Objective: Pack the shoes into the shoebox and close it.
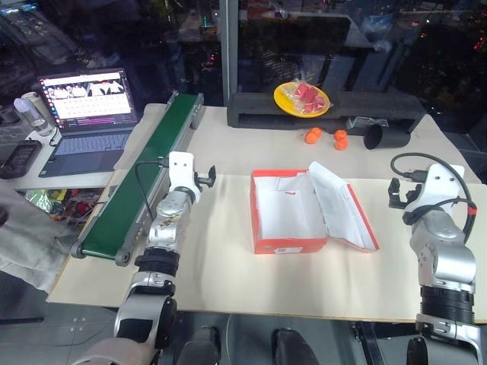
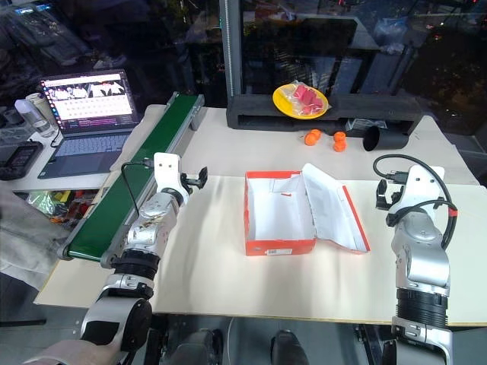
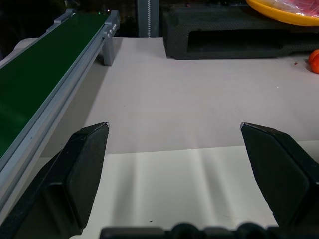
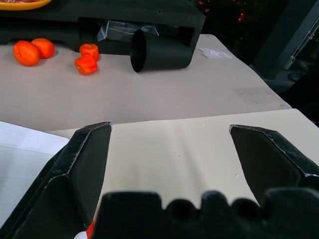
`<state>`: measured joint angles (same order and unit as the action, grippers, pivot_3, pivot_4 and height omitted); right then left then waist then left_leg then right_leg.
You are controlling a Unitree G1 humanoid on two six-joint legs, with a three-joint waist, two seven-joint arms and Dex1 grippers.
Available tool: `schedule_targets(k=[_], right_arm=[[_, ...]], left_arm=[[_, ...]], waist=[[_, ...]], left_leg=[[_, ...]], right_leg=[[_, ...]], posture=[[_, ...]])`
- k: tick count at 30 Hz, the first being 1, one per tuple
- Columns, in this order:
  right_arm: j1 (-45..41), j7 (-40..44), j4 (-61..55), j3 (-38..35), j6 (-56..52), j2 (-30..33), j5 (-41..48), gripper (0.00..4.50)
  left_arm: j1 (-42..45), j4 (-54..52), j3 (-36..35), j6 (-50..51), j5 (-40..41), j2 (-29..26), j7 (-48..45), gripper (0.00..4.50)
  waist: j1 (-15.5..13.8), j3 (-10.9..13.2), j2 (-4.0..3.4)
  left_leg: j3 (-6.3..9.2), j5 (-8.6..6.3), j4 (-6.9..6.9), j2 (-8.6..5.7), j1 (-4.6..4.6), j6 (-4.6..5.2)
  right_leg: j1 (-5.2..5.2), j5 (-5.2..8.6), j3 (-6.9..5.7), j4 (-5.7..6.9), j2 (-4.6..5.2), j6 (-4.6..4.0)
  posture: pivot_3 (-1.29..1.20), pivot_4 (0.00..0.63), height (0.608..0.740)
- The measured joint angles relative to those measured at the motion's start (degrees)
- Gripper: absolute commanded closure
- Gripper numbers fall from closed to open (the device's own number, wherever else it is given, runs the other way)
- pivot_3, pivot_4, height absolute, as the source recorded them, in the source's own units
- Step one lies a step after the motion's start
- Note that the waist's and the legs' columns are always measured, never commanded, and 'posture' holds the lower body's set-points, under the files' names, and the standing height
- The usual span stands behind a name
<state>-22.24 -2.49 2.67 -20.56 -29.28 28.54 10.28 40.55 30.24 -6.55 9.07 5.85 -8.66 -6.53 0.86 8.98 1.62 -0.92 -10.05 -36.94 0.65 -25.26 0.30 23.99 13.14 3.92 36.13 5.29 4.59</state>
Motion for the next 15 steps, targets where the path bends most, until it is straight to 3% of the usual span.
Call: schedule_targets(k=[3, 6, 10, 15], right_arm=[[-0.2, 0.8, -2.5, 1.5, -0.7, -1.3, 0.0, 0.03], [-3.5, 11.7, -16.1, 13.8, -7.2, -4.5, 7.9, 0.03], [-12.8, 25.4, -28.6, 23.7, -16.4, -4.9, 20.8, 0.03], [-13.7, 35.0, -32.1, 33.6, -20.9, -4.7, 26.5, 0.03]], left_arm=[[-1.4, -1.6, 0.9, -0.1, 0.0, -1.5, -2.6, 0.00], [-7.1, -8.8, 2.0, 1.8, 2.4, -7.0, -12.4, 0.00], [-7.9, -11.2, -2.0, 6.6, 5.6, -14.5, -16.1, 0.00], [-8.2, -9.0, -7.6, 8.7, 6.3, -21.4, -16.7, 0.00]], waist=[[0.4, 0.0, 0.00], [3.5, 0.0, -0.07], [3.0, 0.0, 0.02], [0.9, 0.0, 0.18]], left_leg=[[-0.03, 0.00, 0.02, 0.02, 0.01, 0.00], [0.06, 0.00, 0.10, 0.23, 0.05, 0.00], [0.42, 0.04, -0.05, 0.26, 0.08, -0.05], [0.36, 0.04, -0.28, 0.10, 0.06, -0.06]], right_leg=[[0.06, 0.00, 0.02, 0.01, -0.02, 0.00], [0.25, -0.03, 0.20, 0.23, -0.28, -0.07], [0.12, 0.01, -0.16, 0.51, -0.33, -0.16], [0.03, 0.01, -0.29, 0.46, -0.07, -0.15]], posture=[[0.00, 0.150, 0.734], [0.00, 0.150, 0.734], [0.00, 0.150, 0.734], [0.00, 0.150, 0.734]])
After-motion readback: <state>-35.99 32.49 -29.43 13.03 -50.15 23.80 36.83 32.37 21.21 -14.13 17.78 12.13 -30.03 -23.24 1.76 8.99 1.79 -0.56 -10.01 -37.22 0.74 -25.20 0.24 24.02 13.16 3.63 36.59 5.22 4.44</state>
